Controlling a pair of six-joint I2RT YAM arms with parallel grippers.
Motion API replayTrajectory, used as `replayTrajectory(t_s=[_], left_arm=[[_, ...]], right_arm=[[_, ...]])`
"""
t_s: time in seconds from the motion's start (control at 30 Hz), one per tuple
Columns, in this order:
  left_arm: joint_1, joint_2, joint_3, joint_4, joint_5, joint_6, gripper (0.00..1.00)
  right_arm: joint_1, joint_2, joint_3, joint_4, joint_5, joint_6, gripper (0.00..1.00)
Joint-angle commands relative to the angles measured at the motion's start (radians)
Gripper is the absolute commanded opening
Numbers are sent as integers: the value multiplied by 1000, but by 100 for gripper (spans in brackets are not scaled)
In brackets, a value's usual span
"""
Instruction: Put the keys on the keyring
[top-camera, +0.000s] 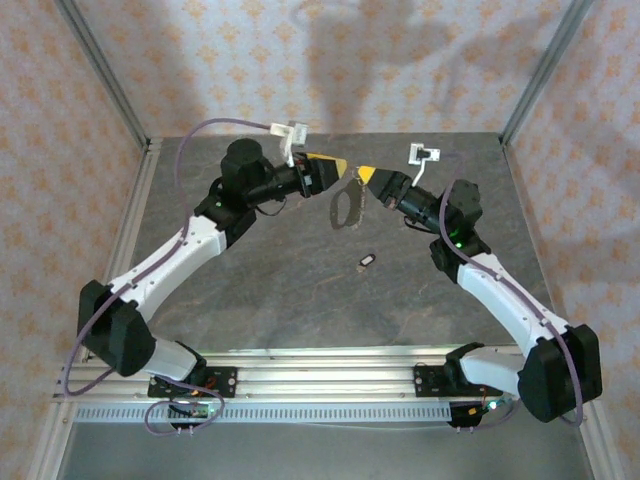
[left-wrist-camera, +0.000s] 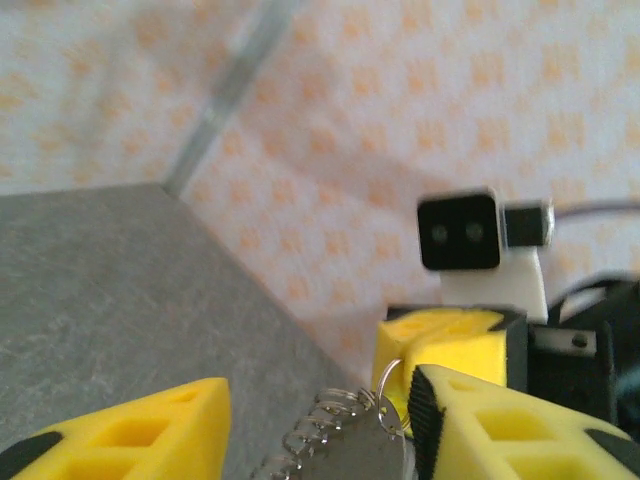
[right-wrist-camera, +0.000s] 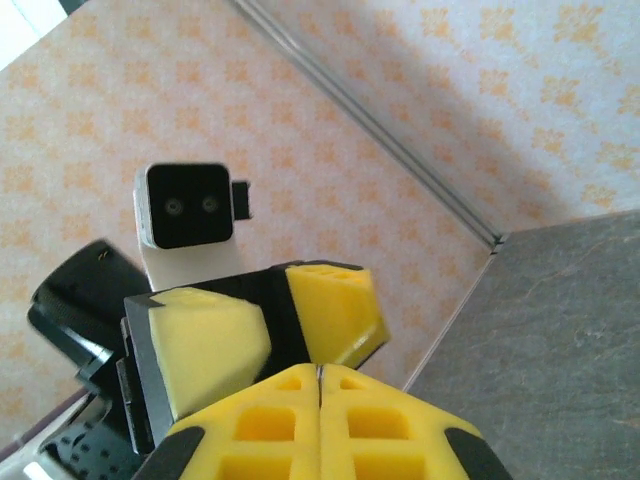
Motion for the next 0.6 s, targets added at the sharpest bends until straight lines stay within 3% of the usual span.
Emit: replayTrajectory(t_s=[0.0, 0.17, 0.57], left_arm=[[-1, -74, -80, 203, -210, -169, 54], [-37, -79, -127, 257, -266, -202, 52], [-103, -4, -160, 420, -291, -265, 37]], right_arm=[[12, 3, -18, 191, 89, 70, 0], [37, 17, -22, 280, 141, 110, 0], [92, 108, -9, 402, 198, 171, 0]])
